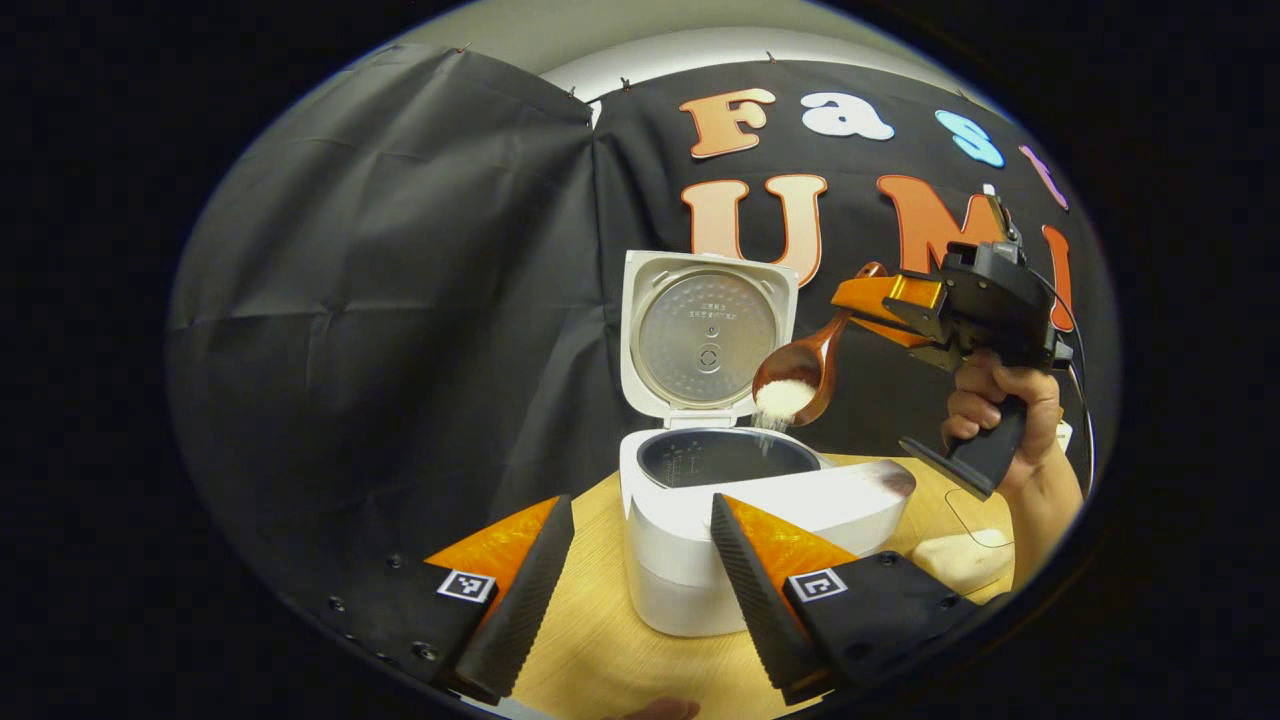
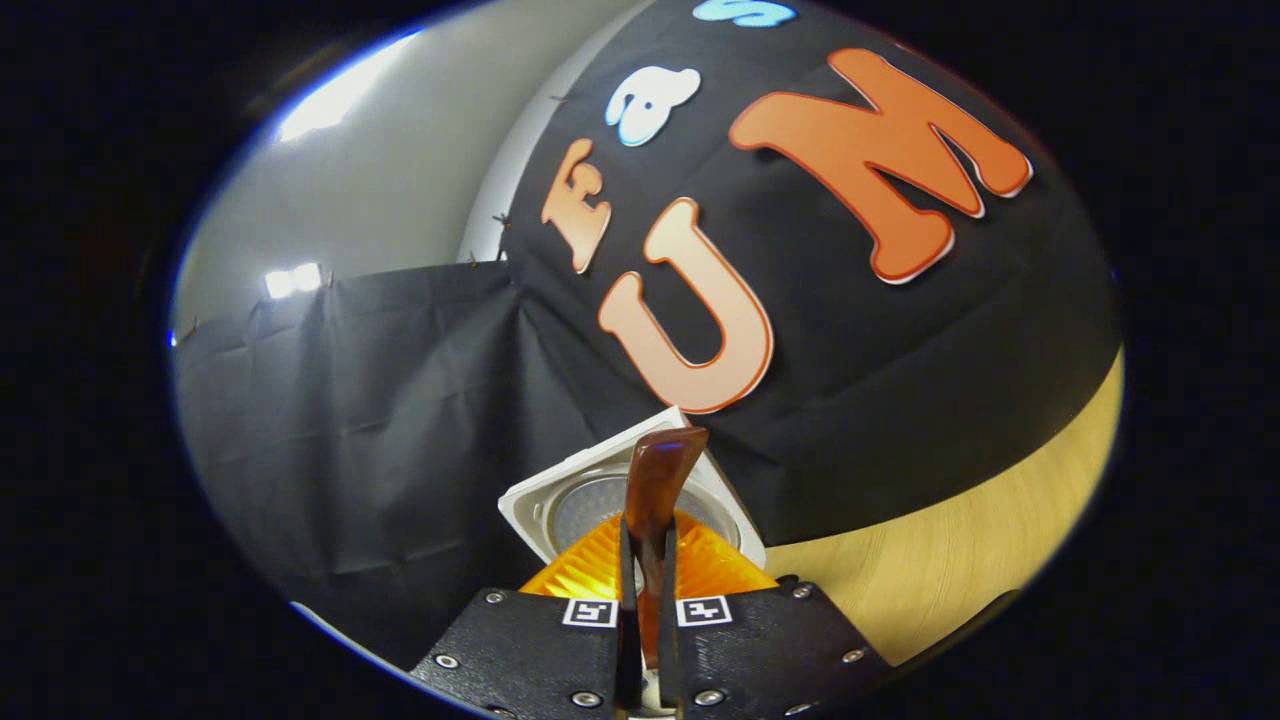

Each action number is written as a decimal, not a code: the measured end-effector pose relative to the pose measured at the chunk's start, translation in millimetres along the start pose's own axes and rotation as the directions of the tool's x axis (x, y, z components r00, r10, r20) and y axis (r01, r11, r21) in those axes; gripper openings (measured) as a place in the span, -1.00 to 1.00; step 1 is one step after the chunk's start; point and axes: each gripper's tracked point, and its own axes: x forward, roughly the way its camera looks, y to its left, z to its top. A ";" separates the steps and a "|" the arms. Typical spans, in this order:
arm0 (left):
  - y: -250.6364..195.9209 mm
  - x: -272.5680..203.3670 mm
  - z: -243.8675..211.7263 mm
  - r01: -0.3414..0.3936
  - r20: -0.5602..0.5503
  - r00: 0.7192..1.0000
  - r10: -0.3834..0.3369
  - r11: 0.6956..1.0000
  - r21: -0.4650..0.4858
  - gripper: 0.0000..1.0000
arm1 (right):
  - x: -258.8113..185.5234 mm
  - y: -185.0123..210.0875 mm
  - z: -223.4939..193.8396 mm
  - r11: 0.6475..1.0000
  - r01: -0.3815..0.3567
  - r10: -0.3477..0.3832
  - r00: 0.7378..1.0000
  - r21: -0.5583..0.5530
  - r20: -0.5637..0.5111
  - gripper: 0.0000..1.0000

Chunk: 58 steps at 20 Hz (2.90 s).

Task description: Close the left gripper, press the button to open the rice cooker; take a wooden spoon from the chopstick holder with the right hand, scoop a spoonful of rice and pour it into the rice cooker, then put the wooden spoon back into the chopstick holder.

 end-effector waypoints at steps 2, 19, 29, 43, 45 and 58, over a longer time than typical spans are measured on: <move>-1.2 -1.3 0.5 0.001 0.000 1.000 -0.001 1.000 -0.001 0.82 | 0.1 9.5 -3.6 0.996 -0.045 0.045 0.999 -0.080 -0.001 -0.87; -5.8 -9.1 7.7 -0.014 0.012 1.000 0.014 1.000 0.011 0.80 | -23.6 80.2 -11.1 0.686 -0.226 0.346 0.938 -0.692 0.037 -0.87; -20.9 -0.5 8.3 0.017 0.021 1.000 -0.017 1.000 -0.025 0.82 | -48.5 22.4 39.9 0.829 -0.107 0.207 0.971 -0.549 0.122 -0.85; -62.4 8.4 11.6 0.071 0.011 0.997 -0.071 0.997 -0.023 0.80 | -132.3 -77.0 140.8 0.944 0.143 -0.063 0.963 -0.297 0.263 -0.85; -70.3 8.7 12.1 0.082 0.012 0.997 -0.082 0.996 -0.021 0.80 | -150.1 -90.3 154.7 0.939 0.190 -0.105 0.952 -0.287 0.286 -0.85; -125.8 6.3 15.0 0.175 0.013 0.984 -0.175 0.985 -0.006 0.82 | -290.1 -220.2 182.5 0.840 0.521 -0.477 0.841 -0.148 0.255 -0.85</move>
